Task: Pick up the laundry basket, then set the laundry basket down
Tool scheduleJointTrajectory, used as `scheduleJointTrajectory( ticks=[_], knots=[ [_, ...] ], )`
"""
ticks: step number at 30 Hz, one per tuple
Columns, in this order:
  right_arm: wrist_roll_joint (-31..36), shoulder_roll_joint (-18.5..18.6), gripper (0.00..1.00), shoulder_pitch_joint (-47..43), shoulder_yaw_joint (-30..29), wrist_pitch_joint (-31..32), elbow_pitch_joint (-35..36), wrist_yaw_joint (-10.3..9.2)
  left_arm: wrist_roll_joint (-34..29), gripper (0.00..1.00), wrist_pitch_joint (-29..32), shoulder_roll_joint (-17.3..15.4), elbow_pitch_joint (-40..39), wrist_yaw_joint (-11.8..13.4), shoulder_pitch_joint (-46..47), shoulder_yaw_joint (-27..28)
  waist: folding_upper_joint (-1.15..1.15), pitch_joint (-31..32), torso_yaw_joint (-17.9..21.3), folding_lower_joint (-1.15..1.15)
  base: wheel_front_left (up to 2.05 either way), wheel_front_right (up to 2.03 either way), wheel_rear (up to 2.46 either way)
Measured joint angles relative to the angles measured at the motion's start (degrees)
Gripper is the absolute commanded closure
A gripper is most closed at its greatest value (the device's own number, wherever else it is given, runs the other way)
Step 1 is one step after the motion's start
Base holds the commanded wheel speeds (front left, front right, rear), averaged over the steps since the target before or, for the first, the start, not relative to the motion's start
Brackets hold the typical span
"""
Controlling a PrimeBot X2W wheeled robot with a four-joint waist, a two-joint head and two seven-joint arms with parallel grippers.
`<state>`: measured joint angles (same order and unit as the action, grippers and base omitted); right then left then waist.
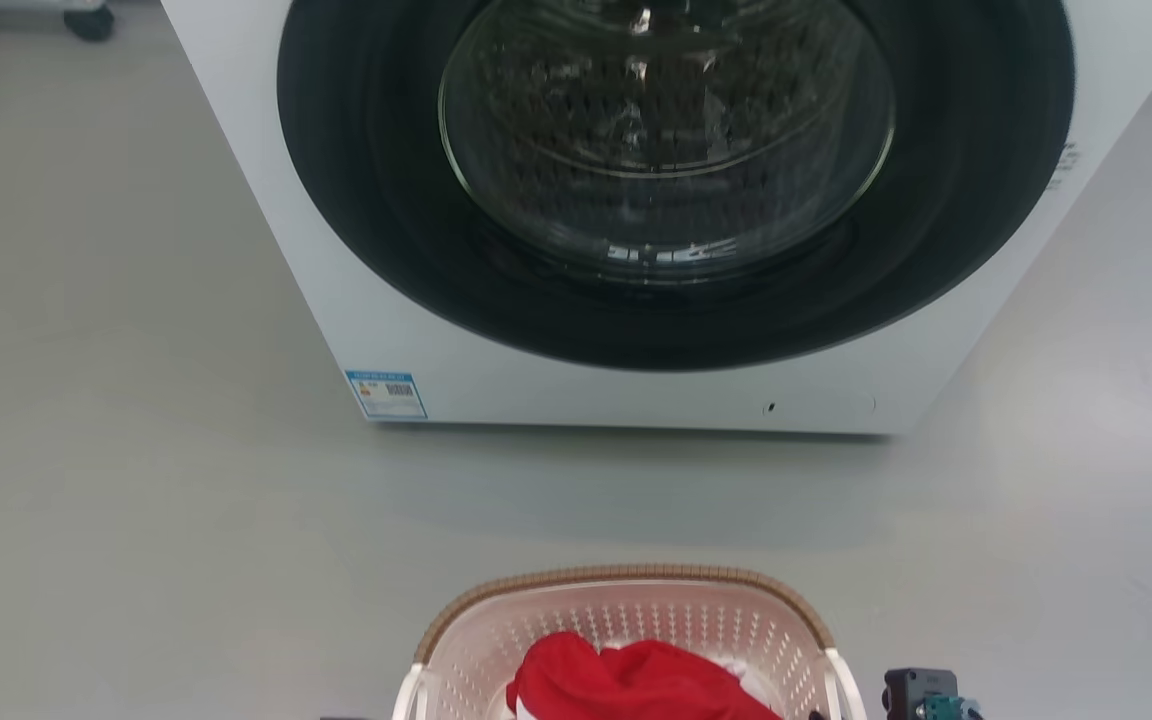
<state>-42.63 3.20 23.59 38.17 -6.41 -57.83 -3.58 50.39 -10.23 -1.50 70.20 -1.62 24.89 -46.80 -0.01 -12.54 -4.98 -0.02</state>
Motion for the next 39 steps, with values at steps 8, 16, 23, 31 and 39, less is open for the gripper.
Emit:
scheduleJointTrajectory(
  ticks=[8, 16, 23, 31, 39],
  knots=[
    [-4.32, 0.04, 1.00, -2.78, 3.74, 3.39, 0.57, -1.55, 0.56, 1.00, 1.66, -0.24, 0.30, -0.46, -3.03, -0.42, 0.00, 5.49, 0.65, 0.00, 0.00, 0.00, 0.00],
    [-7.73, 0.09, 1.00, -4.38, 6.01, 5.41, 0.63, -2.55, 2.05, 1.00, 2.81, -0.37, 0.22, -0.47, -4.42, -0.82, 0.01, 8.78, 1.27, 0.01, 0.00, 0.00, 0.00],
    [-9.73, 0.27, 1.00, -4.50, 7.62, 6.35, 0.62, -3.05, 2.08, 1.00, 3.65, -0.49, 0.09, -0.47, -4.56, -1.66, 0.01, 9.59, 1.81, 0.02, 0.00, 0.00, 0.00],
    [-11.85, 0.31, 1.00, -4.48, 9.28, 6.84, 0.16, -3.50, 2.33, 1.00, 4.44, -0.66, -0.05, -0.46, -5.31, -2.09, 0.01, 9.97, 2.31, 0.02, 0.00, 0.00, 0.00],
    [-13.40, 0.34, 1.00, -4.44, 10.56, 6.84, -0.26, -3.68, 2.44, 1.00, 5.01, -0.68, -0.07, -0.42, -5.39, -2.37, 0.01, 10.21, 2.53, 0.02, 0.00, 0.00, 0.00]
  ],
)
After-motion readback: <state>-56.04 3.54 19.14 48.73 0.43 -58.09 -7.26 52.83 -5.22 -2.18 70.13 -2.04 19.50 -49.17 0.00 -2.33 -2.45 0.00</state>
